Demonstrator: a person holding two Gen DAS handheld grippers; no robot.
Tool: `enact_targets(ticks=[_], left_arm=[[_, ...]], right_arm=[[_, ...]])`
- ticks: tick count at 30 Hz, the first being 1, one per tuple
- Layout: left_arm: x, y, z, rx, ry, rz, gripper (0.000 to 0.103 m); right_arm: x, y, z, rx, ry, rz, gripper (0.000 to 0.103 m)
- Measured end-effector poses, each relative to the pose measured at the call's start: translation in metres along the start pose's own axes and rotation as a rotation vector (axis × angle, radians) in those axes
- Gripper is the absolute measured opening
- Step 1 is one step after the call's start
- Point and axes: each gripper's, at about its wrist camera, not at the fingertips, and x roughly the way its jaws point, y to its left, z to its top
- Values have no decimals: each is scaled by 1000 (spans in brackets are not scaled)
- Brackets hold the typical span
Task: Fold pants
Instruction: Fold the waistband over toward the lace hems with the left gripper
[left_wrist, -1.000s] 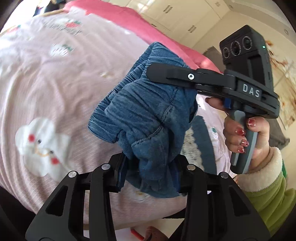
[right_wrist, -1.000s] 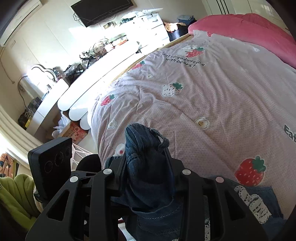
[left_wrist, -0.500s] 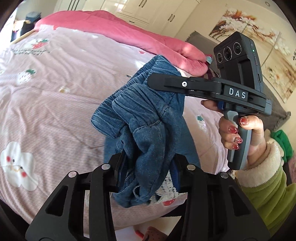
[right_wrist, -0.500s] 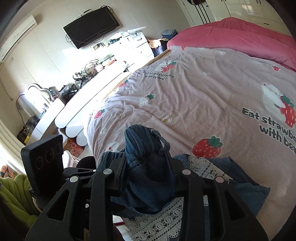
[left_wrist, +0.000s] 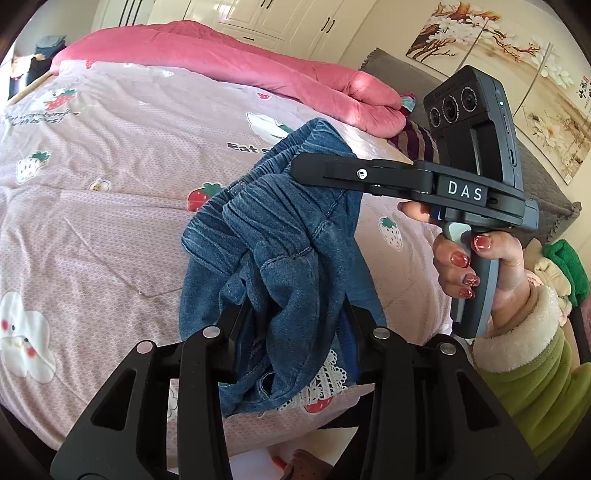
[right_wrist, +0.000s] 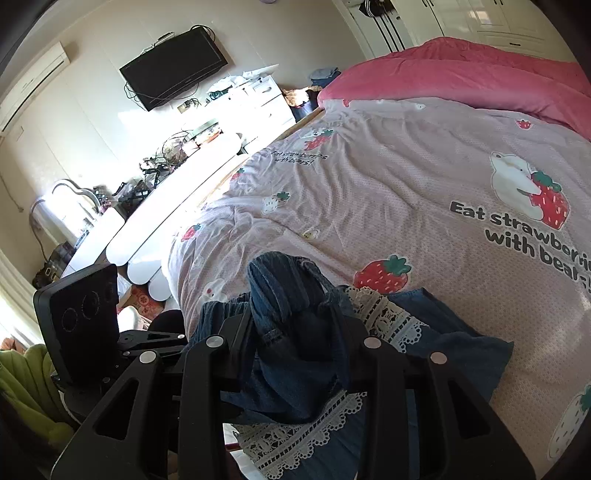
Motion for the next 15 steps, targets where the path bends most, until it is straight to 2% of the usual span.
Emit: enact_targets(ticks=[5, 15], left_arm=[[-5, 10, 0, 3, 4, 2, 31], [0, 2, -2, 17, 7, -3, 31]], right_arm=[[-1, 3, 0, -13, 3, -4, 33], [-4, 6, 0, -18, 10, -19, 33]])
